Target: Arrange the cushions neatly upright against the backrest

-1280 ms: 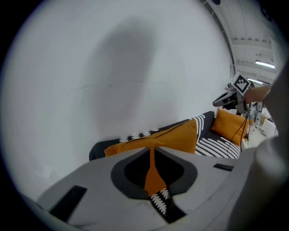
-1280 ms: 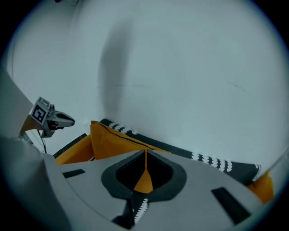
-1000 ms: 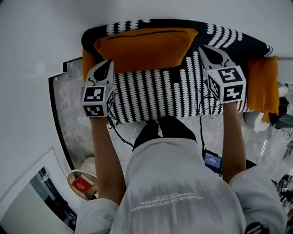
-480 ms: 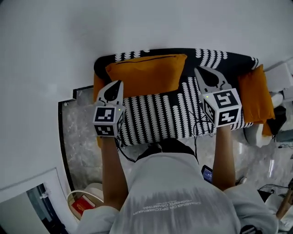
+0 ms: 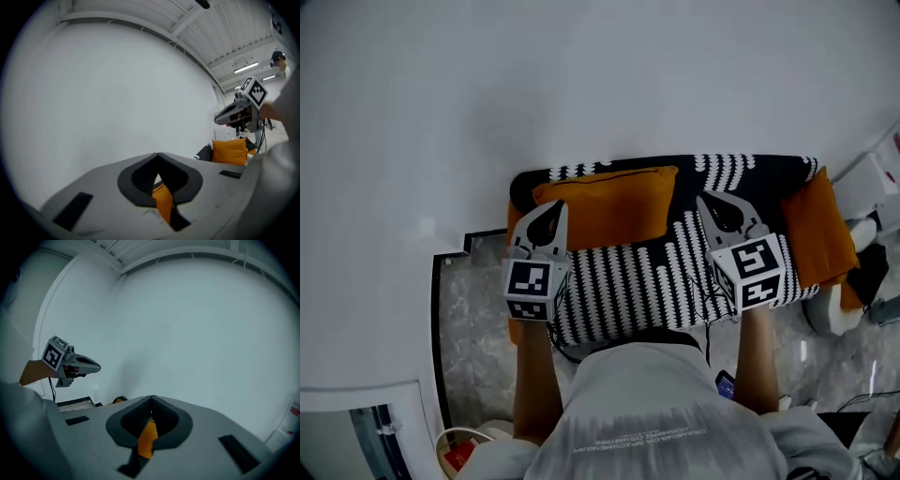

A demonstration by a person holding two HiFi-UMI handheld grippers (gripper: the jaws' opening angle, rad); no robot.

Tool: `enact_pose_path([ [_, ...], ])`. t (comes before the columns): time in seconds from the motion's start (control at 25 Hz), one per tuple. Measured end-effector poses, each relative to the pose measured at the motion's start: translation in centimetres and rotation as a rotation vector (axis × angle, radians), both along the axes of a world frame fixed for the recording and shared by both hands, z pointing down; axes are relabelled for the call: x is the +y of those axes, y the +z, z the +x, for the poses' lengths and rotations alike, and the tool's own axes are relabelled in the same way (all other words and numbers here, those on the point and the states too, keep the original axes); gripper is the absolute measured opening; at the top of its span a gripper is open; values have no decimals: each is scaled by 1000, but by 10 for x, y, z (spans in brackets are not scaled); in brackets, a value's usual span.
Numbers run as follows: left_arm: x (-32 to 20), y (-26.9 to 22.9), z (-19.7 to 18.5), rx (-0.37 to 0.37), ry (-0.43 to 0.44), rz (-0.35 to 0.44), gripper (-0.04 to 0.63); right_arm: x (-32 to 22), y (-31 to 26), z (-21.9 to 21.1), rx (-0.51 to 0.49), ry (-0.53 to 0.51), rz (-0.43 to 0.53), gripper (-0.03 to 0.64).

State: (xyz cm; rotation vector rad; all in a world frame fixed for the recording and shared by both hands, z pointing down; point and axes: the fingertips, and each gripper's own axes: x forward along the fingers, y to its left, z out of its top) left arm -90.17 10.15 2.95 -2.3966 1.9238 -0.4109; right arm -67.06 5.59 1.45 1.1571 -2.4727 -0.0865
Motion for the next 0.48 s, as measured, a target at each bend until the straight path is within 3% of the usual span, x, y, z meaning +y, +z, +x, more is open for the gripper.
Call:
enact_pose_path([
  [0.16, 3, -26, 12, -19, 31, 33, 12, 6, -11, 3, 2, 0, 26, 3],
  [0.32, 6, -49, 29, 100, 107, 47, 11, 10, -25, 5, -6, -4, 49, 3],
  [0.48, 4, -57, 35, 39, 105, 59, 12, 7, -37, 7, -35, -8, 85, 3],
])
